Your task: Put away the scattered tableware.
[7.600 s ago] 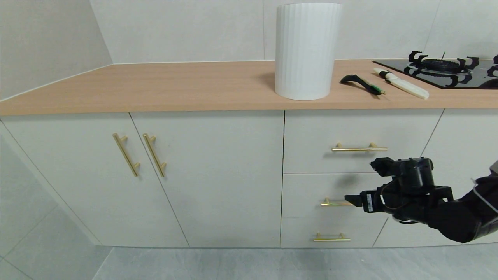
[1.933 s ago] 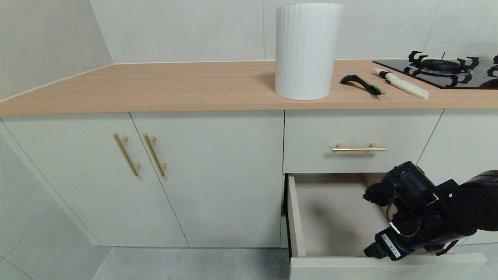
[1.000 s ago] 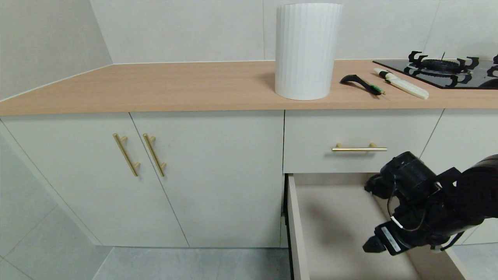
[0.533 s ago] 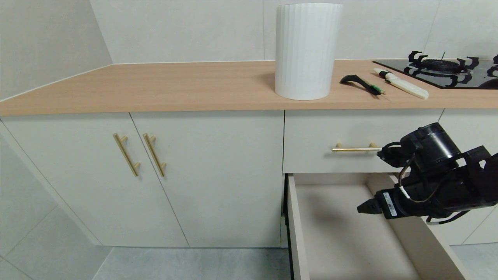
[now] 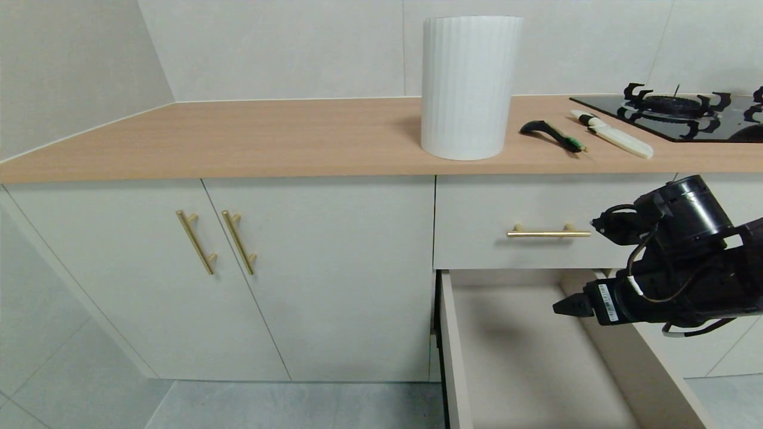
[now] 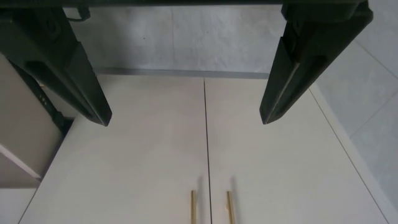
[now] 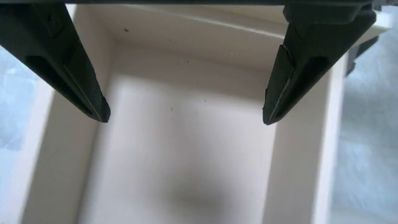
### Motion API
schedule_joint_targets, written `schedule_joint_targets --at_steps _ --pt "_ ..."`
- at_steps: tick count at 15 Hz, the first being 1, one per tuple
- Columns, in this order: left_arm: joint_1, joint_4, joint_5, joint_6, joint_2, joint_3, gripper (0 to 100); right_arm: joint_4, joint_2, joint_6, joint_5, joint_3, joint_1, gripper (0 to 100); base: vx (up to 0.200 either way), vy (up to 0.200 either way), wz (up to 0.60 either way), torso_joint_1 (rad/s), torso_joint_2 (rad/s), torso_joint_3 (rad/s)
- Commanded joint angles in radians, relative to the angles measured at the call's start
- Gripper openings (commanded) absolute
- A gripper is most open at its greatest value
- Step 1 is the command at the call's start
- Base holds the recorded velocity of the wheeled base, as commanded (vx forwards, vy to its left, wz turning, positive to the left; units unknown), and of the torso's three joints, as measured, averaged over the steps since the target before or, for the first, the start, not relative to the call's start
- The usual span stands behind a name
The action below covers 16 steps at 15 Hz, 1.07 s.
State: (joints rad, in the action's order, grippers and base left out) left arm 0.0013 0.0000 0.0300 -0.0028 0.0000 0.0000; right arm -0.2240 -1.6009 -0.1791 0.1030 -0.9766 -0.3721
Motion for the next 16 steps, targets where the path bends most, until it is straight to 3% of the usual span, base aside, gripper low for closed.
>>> schedule_joint_targets --at_steps 1,16 --pt "0.0 0.0 -0.001 0.0 0.0 0.0 100 0.0 0.012 0.0 0.0 0.004 -0.001 100 0.0 0.0 0.0 0.085 -0.29 -0.271" --pt "0.0 0.0 0.001 0.0 0.0 0.0 100 0.003 0.019 0.006 0.004 0.003 -0.001 100 0.0 0.0 0.0 0.164 -0.46 -0.296"
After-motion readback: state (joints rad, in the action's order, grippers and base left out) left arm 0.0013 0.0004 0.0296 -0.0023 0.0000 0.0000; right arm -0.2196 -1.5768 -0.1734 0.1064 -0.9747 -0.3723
